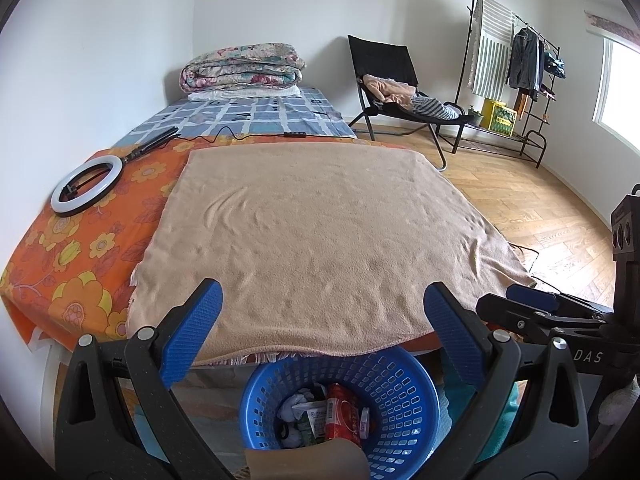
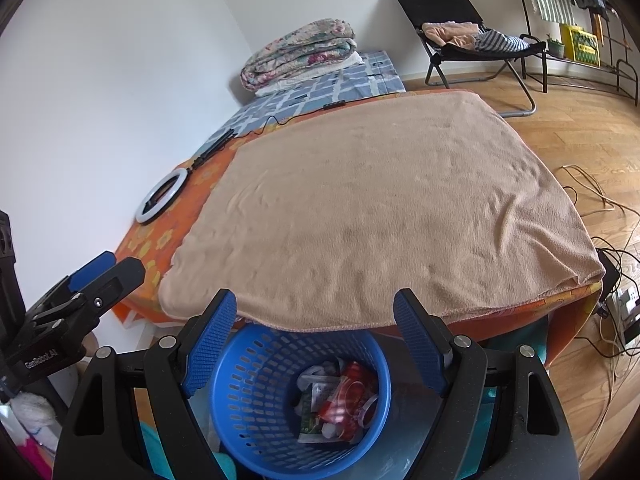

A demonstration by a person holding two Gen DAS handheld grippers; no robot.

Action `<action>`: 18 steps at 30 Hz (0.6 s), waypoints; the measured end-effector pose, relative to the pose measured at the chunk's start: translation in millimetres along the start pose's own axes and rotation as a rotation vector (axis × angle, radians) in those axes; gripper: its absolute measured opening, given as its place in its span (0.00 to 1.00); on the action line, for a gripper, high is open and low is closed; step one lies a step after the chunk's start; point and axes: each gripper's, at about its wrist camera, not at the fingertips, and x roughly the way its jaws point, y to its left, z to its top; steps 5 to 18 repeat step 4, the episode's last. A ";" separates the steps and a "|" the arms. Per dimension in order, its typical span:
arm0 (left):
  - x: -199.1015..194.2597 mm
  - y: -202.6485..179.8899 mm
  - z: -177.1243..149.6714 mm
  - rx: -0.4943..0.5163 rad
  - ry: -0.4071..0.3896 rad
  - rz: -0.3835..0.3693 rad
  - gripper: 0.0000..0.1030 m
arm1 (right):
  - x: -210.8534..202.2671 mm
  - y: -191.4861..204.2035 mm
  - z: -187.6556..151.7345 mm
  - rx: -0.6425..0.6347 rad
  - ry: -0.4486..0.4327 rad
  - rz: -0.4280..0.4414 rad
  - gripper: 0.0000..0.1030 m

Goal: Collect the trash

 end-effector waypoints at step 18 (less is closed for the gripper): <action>-0.9 1.8 1.1 -0.006 0.001 0.003 0.99 | 0.2 -0.4 0.2 0.001 0.003 -0.001 0.78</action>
